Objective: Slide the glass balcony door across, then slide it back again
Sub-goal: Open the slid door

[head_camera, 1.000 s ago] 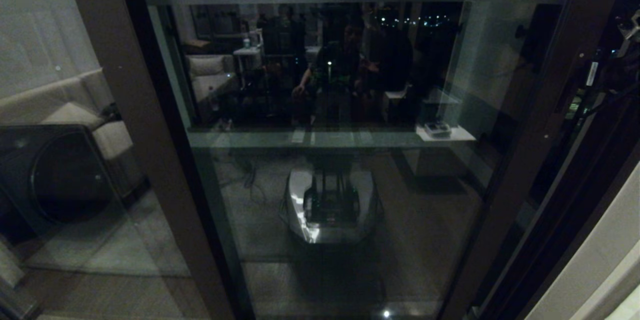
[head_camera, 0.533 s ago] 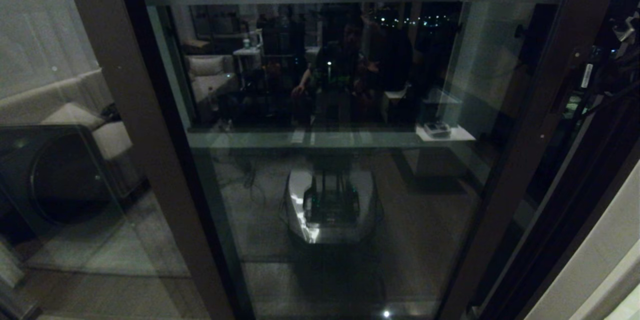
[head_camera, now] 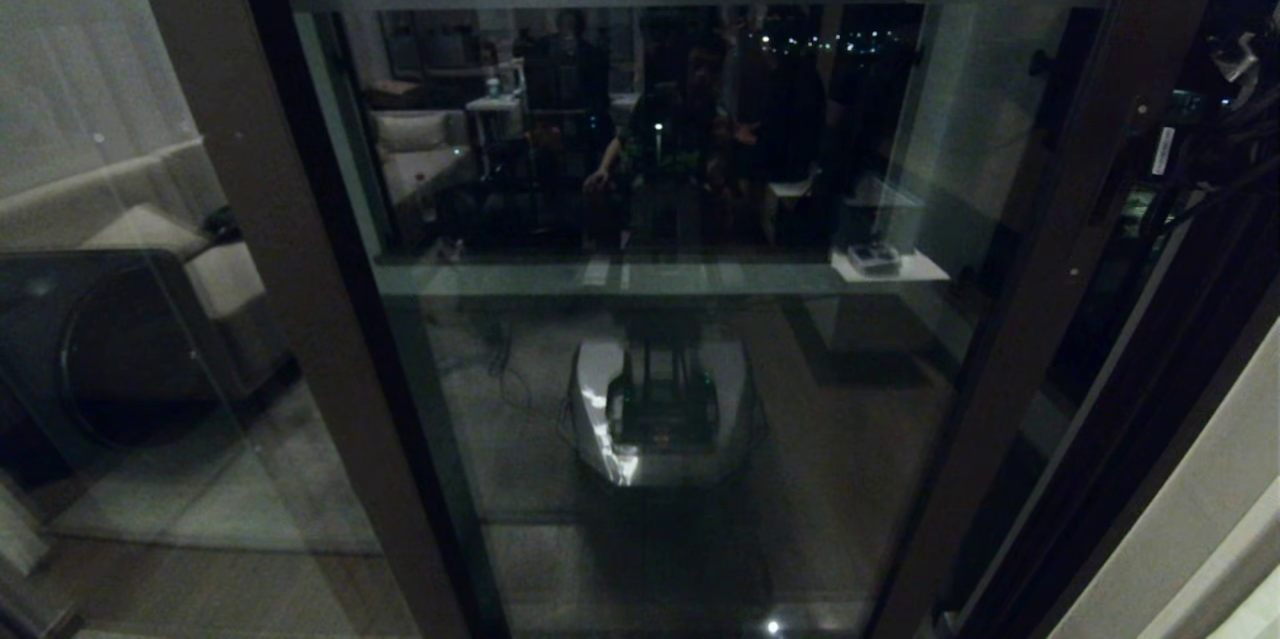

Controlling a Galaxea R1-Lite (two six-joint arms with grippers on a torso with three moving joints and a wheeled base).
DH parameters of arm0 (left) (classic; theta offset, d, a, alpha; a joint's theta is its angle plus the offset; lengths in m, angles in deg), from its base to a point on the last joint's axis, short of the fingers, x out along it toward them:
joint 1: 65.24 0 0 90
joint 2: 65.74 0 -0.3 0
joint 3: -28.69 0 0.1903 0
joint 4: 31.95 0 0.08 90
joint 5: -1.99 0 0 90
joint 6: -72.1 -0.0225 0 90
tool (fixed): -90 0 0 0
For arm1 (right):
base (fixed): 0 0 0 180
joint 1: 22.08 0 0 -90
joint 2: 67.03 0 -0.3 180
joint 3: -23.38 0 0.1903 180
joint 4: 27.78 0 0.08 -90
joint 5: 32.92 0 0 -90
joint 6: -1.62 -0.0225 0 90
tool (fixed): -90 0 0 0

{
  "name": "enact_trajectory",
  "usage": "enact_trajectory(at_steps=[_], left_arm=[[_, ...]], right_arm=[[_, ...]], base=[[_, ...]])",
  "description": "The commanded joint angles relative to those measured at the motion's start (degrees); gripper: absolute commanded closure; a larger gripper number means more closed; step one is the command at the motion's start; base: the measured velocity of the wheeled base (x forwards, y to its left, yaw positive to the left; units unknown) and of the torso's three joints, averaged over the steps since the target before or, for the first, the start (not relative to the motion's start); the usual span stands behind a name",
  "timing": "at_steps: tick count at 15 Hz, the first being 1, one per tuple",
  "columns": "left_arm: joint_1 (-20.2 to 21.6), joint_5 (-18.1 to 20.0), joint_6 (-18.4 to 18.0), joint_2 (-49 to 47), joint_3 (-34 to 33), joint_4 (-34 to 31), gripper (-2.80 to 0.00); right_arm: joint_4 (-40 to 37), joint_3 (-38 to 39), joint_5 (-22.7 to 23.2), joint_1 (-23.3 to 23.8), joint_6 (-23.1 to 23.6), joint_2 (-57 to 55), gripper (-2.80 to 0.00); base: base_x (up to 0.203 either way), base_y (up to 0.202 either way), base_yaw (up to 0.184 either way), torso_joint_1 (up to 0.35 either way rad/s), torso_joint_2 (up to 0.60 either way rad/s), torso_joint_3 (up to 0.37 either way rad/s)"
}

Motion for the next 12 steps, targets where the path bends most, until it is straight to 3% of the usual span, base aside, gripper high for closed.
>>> enact_trajectory(at_steps=[1, 12], left_arm=[[0.01, 0.02, -0.02, 0.01, 0.01, -0.02, 0.00], [0.01, 0.02, -0.02, 0.01, 0.01, -0.02, 0.00]], right_arm=[[0.01, 0.10, 0.04, -0.46, -0.02, 0.02, 0.00], [0.10, 1.75, 0.04, -2.55, -1.25, 1.42, 0.00]], base=[[0.000, 0.000, 0.000, 0.000, 0.00, 0.000], [0.000, 0.000, 0.000, 0.000, 0.00, 0.000]])
